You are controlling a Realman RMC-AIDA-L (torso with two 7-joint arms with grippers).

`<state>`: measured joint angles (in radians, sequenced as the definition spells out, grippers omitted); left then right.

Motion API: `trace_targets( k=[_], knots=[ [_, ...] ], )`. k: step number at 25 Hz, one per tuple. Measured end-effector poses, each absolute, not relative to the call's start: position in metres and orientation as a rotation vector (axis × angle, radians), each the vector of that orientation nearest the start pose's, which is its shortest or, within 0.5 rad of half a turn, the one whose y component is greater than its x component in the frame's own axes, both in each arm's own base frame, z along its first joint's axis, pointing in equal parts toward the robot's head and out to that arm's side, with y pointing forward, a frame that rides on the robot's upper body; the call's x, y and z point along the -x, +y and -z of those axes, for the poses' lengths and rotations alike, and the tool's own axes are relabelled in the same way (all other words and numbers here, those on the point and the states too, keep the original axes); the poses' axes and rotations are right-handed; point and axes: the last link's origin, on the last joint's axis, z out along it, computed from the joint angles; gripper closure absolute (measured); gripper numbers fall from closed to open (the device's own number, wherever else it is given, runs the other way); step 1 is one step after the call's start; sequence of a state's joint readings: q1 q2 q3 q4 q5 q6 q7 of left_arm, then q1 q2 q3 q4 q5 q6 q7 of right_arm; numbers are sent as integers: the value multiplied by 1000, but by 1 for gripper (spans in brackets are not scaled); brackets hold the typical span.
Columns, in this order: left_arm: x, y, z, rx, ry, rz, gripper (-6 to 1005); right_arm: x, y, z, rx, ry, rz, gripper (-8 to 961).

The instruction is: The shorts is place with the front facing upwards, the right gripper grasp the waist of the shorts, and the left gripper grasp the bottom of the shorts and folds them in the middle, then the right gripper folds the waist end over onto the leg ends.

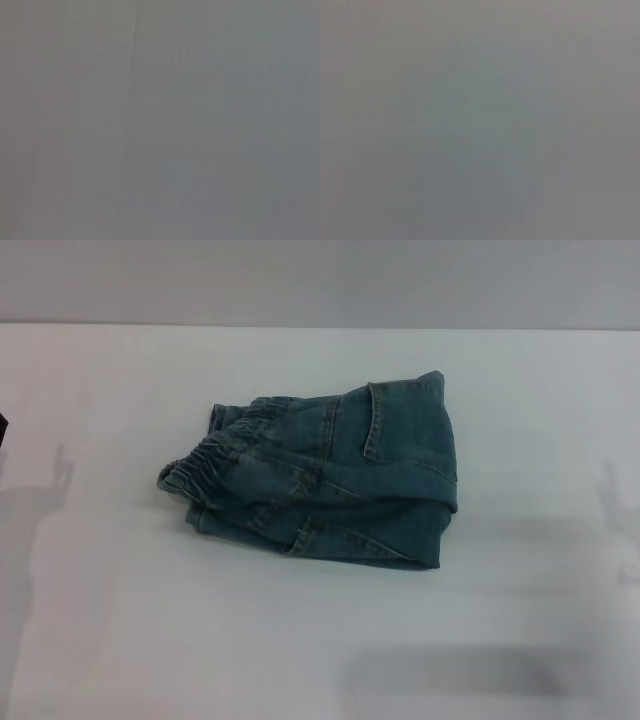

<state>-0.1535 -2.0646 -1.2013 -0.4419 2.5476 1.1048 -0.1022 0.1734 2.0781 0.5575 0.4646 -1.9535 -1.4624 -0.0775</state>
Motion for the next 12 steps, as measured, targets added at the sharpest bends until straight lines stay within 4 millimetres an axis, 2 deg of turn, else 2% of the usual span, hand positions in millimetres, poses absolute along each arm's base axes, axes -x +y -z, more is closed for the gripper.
trace_targets(
  k=[12],
  knots=[
    [359, 283, -13, 1385, -607, 678, 281, -315, 247, 21, 1373, 489, -827, 241]
  ],
)
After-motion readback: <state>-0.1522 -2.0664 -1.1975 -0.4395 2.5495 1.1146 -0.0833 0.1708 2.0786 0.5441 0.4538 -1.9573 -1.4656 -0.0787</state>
